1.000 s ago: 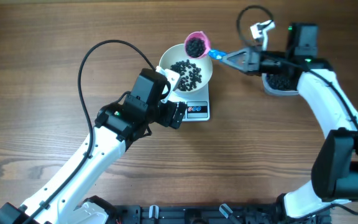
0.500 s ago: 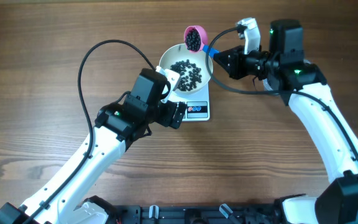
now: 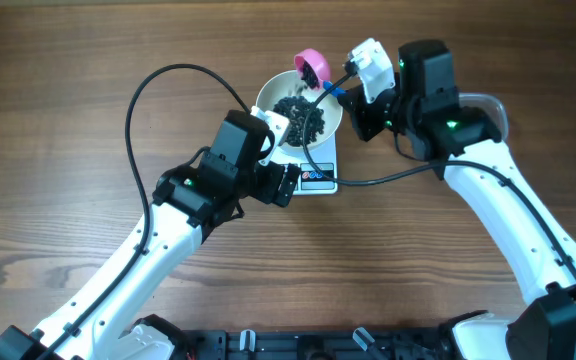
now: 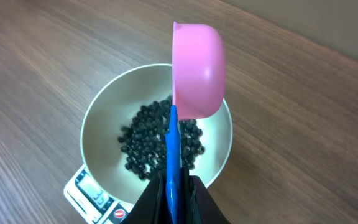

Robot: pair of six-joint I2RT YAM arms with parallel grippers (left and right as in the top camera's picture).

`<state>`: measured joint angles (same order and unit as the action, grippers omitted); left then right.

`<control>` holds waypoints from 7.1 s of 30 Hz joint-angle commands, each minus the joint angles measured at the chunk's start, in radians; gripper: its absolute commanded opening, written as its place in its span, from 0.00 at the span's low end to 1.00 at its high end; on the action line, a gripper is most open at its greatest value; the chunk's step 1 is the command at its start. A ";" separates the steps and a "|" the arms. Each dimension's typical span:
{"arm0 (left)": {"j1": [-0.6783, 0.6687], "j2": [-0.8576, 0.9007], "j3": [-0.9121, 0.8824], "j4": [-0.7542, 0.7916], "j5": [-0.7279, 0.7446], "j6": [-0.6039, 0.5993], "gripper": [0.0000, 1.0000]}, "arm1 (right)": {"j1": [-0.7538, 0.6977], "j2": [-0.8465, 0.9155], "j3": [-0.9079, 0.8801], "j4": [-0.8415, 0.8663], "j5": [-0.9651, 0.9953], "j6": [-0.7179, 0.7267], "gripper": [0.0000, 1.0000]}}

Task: Scoop item into bowl and weigh 150g on scale
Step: 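Carry the filled scoop left over the bowl and pour beans, then return the empty scoop right to the bean tub, then dip the scoop into the beans and lift it filled, then carry the scoop over the bowl and tip beans in, then move the empty scoop back to the bean tub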

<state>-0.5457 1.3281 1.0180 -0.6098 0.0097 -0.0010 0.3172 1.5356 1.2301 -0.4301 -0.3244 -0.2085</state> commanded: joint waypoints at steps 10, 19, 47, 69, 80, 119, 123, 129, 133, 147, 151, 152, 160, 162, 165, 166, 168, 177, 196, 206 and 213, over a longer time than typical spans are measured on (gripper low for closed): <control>0.005 0.003 -0.006 0.001 0.012 0.016 1.00 | 0.007 -0.070 0.010 0.001 0.116 -0.213 0.04; 0.005 0.003 -0.006 0.000 0.012 0.016 1.00 | 0.013 -0.069 0.009 -0.005 0.105 -0.194 0.04; 0.005 0.003 -0.006 0.001 0.012 0.016 1.00 | -0.627 -0.189 0.005 -0.439 0.208 -0.015 0.04; 0.005 0.003 -0.006 0.001 0.012 0.016 1.00 | -0.622 0.072 0.005 -0.452 -0.052 -0.053 0.04; 0.005 0.003 -0.006 0.001 0.012 0.016 1.00 | -0.628 0.078 0.005 -0.472 -0.201 -0.106 0.04; 0.005 0.003 -0.006 0.001 0.012 0.016 1.00 | -0.978 0.195 0.006 -0.483 -0.814 0.167 0.04; 0.005 0.003 -0.006 0.000 0.012 0.016 1.00 | -0.978 0.195 0.006 -0.483 -0.916 0.183 0.04; 0.005 0.003 -0.006 0.000 0.012 0.016 1.00 | -0.928 0.195 0.006 -0.483 -1.047 0.186 0.04; 0.005 0.003 -0.006 0.001 0.012 0.016 1.00 | -0.767 0.195 0.006 -0.425 -1.046 0.257 0.04; 0.005 0.003 -0.006 0.000 0.012 0.016 1.00 | -0.283 0.181 0.007 -0.051 -0.688 0.252 0.04; 0.005 0.003 -0.006 0.001 0.012 0.016 1.00 | -0.225 0.110 0.017 -0.045 -0.496 0.225 0.04; 0.005 0.003 -0.006 0.001 0.012 0.016 1.00 | -0.220 0.081 0.017 -0.045 -0.467 0.198 0.04; 0.005 0.003 -0.006 0.000 0.012 0.016 1.00 | -0.109 -0.083 0.017 -0.044 -0.226 -0.014 0.04; 0.005 0.003 -0.006 0.000 0.012 0.016 1.00 | -0.067 -0.094 0.017 -0.041 -0.148 -0.061 0.04; 0.005 0.003 -0.006 0.001 0.012 0.016 1.00 | -0.025 -0.094 0.017 -0.040 -0.078 -0.089 0.04; 0.005 0.003 -0.006 0.000 0.012 0.016 1.00 | -0.019 -0.094 0.017 -0.038 -0.075 -0.102 0.04; 0.005 0.003 -0.006 0.001 0.012 0.016 1.00 | -0.007 -0.094 0.017 -0.039 -0.053 -0.131 0.04; 0.005 0.003 -0.006 0.000 0.012 0.016 1.00 | 0.014 -0.094 0.017 -0.025 0.047 -0.188 0.04; 0.005 0.003 -0.006 0.000 0.012 0.016 1.00 | 0.108 -0.095 0.017 0.010 0.220 -0.008 0.04; 0.005 0.003 -0.006 0.000 0.012 0.016 1.00 | -0.261 -0.309 0.017 -0.131 0.406 -0.002 0.04; 0.005 0.003 -0.006 0.000 0.012 0.016 1.00 | -0.588 -0.214 0.017 -0.448 0.260 -0.083 0.04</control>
<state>-0.5457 1.3281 1.0180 -0.6102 0.0097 -0.0010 -0.1993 1.2697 1.2404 -0.8463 0.0383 -0.2409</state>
